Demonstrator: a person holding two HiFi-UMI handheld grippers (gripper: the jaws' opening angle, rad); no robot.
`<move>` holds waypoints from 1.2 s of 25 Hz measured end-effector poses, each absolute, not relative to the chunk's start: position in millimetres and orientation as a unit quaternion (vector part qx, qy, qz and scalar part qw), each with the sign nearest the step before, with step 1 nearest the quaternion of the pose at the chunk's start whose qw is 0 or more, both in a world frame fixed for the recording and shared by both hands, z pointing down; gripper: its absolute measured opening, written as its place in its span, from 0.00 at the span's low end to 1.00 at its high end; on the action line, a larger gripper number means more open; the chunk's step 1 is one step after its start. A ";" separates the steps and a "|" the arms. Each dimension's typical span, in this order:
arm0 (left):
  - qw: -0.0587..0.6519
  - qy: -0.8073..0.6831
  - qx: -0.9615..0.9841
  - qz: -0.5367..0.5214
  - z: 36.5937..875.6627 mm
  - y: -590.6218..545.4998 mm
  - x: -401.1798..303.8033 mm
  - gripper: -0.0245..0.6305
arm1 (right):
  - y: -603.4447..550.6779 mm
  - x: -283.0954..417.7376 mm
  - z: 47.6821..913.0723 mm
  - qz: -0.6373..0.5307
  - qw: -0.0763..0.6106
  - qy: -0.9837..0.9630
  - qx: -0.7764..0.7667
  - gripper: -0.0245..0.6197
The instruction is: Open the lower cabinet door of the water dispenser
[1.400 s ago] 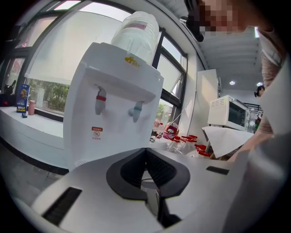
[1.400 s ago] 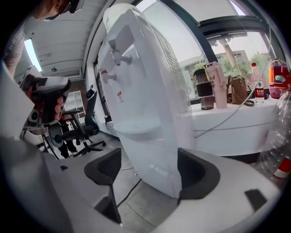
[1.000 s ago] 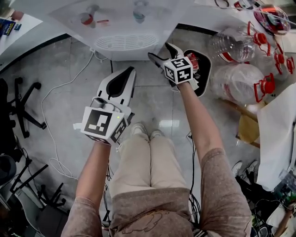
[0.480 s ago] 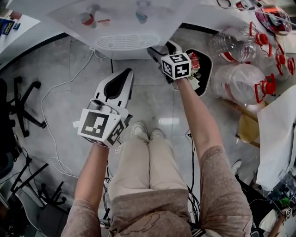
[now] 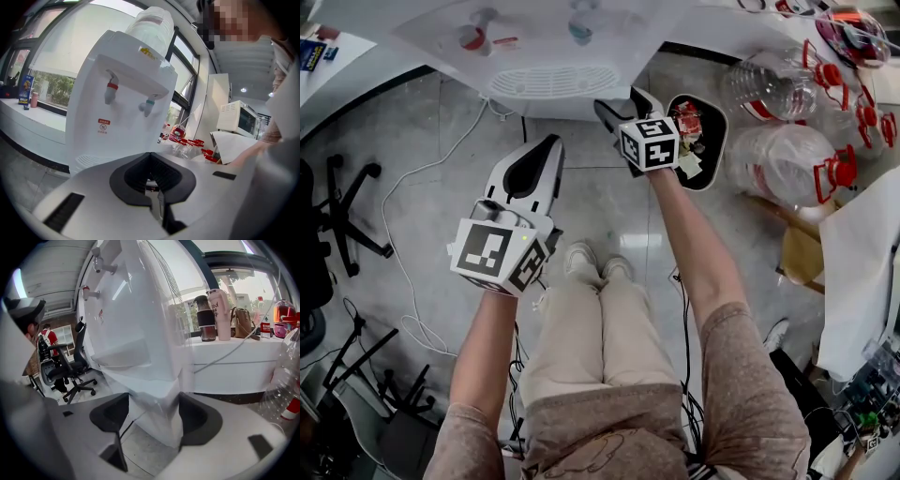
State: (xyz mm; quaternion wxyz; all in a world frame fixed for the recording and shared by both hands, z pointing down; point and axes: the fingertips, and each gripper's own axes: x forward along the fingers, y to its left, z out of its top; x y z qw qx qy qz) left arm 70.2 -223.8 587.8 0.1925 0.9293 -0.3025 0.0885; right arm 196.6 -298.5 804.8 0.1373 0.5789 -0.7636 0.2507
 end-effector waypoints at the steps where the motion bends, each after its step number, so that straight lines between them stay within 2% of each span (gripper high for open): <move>1: 0.192 -0.303 0.929 0.088 585.3 -223.9 70.4 0.06 | -295.6 196.9 804.5 0.252 0.140 -0.763 0.578 0.53; 16: 0.203 -0.315 0.923 0.089 565.1 -199.0 41.4 0.07 | -234.1 159.9 806.5 0.283 0.168 -0.770 0.547 0.53; 20: 0.203 -0.319 0.921 0.092 559.6 -191.4 30.2 0.06 | -216.9 144.5 807.0 0.290 0.189 -0.775 0.529 0.56; 30: 0.212 -0.334 0.913 0.099 546.3 -175.1 8.3 0.06 | -173.3 101.2 809.4 0.309 0.223 -0.783 0.491 0.51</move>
